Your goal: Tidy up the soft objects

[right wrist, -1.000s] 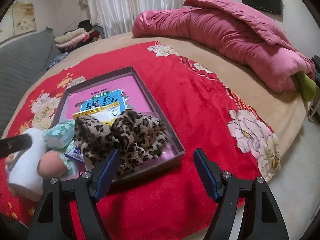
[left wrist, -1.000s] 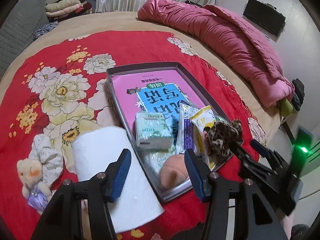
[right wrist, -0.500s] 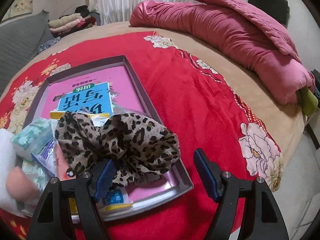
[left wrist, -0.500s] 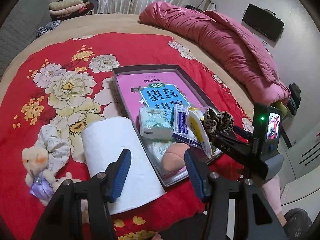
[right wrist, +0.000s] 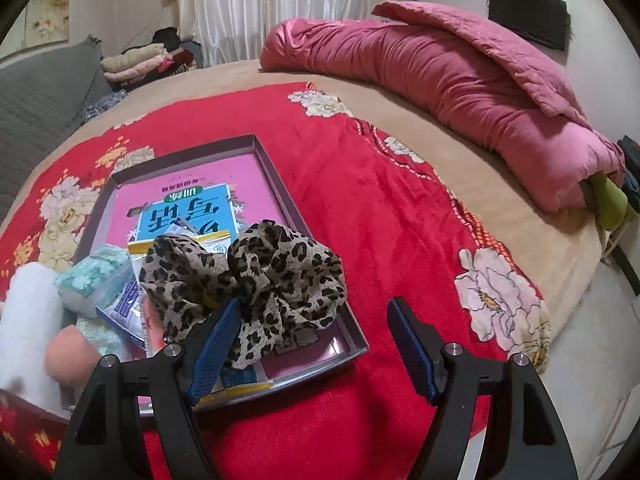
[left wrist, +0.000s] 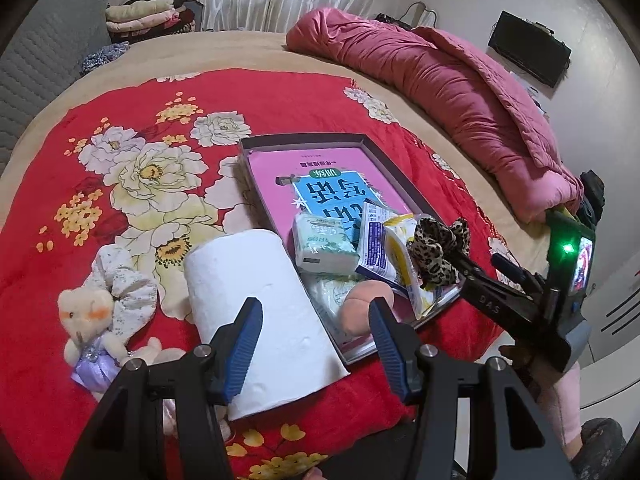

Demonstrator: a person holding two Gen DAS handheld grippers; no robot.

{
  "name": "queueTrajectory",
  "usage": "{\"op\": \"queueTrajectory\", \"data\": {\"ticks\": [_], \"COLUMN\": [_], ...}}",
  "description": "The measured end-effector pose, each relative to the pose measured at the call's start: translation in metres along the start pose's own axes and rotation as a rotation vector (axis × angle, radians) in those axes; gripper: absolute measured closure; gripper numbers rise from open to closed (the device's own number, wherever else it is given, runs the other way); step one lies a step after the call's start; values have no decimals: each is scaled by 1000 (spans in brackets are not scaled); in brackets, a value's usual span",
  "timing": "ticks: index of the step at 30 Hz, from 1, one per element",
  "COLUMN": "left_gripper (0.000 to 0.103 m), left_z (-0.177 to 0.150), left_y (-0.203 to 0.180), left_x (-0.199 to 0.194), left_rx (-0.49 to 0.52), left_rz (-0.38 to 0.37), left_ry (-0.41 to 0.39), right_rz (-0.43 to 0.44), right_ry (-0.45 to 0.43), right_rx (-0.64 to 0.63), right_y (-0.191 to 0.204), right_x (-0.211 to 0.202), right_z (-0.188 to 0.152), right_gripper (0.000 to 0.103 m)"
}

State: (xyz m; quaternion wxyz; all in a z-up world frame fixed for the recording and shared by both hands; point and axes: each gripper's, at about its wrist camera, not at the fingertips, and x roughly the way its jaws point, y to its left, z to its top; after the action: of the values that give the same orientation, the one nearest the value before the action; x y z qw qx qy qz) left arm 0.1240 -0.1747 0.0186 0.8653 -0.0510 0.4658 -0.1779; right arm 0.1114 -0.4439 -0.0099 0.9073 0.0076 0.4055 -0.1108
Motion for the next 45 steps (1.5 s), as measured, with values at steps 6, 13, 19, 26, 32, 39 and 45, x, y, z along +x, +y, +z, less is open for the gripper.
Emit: {"op": "queueTrajectory", "data": {"ticks": [6,13,19,26,32,39,45], "left_gripper": [48,48,48,48,48,48,48], "left_z": [-1,-3,-7,-14,-26,-31,-31], "left_y": [1,2,1,-4,-18,-21,-16], "left_x": [-3,-9,-13,-15,-17,-27,-37], "left_rx": [1,3,12,12,56,61,53], "left_rz": [2,3,4,3,-4,-12,-3], "left_ry": [-3,-4,-2,7,21,9,-11], "right_rz": [5,54,63,41,39,47,70], "right_ry": [-27,-82,-111,-124,-144,-171,-195], "right_rx": [2,13,6,10,13,-2,-28], "right_y": [1,7,13,12,11,20,31], "right_x": [-16,-44,-60,-67,-79,-95,-110], "right_z": [0,7,15,15,17,20,21], "right_gripper": [26,26,26,26,26,26,26]}}
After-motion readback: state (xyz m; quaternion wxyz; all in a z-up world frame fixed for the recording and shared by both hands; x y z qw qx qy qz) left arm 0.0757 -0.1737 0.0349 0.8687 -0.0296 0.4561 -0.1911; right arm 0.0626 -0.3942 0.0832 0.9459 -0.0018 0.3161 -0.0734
